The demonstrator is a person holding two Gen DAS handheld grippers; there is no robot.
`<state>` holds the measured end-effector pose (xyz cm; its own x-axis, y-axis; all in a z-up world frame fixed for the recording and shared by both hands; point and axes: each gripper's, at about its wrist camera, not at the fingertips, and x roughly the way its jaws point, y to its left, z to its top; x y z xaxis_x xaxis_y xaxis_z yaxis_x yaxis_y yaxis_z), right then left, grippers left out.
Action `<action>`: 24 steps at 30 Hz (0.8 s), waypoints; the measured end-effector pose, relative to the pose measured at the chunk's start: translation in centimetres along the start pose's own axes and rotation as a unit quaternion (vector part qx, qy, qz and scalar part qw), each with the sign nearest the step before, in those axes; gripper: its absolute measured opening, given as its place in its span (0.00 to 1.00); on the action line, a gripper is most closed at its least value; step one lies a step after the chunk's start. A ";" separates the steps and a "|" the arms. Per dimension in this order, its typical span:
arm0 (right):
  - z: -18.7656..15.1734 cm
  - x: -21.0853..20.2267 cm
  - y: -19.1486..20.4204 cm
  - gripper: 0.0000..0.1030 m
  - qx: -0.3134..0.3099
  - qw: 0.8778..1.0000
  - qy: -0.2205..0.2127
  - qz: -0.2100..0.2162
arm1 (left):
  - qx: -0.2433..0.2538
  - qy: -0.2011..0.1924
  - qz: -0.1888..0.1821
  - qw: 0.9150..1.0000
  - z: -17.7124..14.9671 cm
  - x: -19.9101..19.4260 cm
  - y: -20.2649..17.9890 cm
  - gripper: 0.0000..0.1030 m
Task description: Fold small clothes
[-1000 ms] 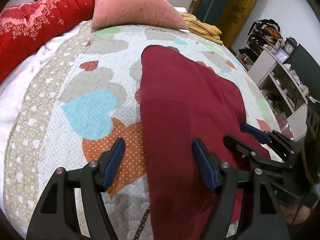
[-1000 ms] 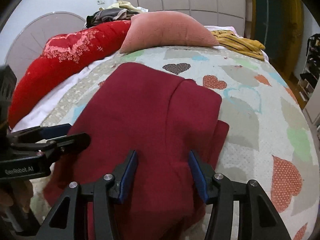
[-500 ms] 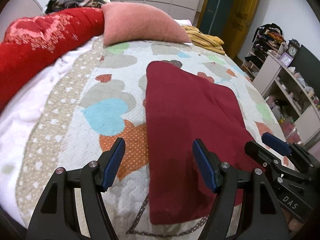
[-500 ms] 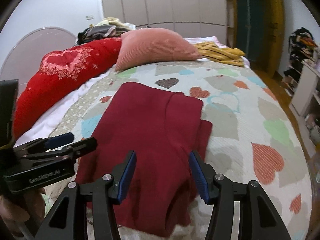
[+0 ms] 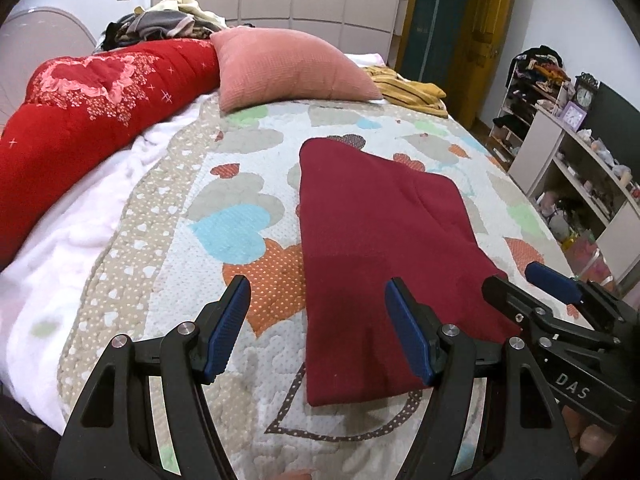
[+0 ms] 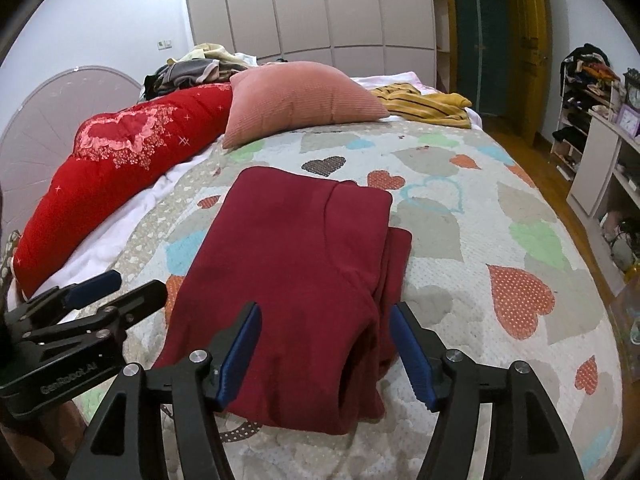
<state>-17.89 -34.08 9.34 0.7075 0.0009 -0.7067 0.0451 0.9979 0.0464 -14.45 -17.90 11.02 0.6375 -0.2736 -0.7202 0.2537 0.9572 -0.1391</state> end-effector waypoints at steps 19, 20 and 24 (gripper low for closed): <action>-0.1 -0.3 0.4 0.66 0.002 1.000 0.006 0.002 | 0.010 -0.012 0.013 1.000 -0.4 -0.9 -0.6 0.68; -0.1 -0.3 0.5 0.66 0.001 1.000 0.006 0.003 | 0.010 -0.012 0.012 1.000 -0.4 -0.9 -0.6 0.68; -0.2 -0.2 0.5 0.66 0.002 1.000 0.007 0.003 | 0.011 -0.014 0.014 1.000 -0.4 -0.8 -0.6 0.68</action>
<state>-18.17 -33.57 9.39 0.6975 0.0073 -0.7166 0.0446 0.9976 0.0535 -15.44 -18.16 11.43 0.6648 -0.2504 -0.7038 0.2522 0.9621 -0.1040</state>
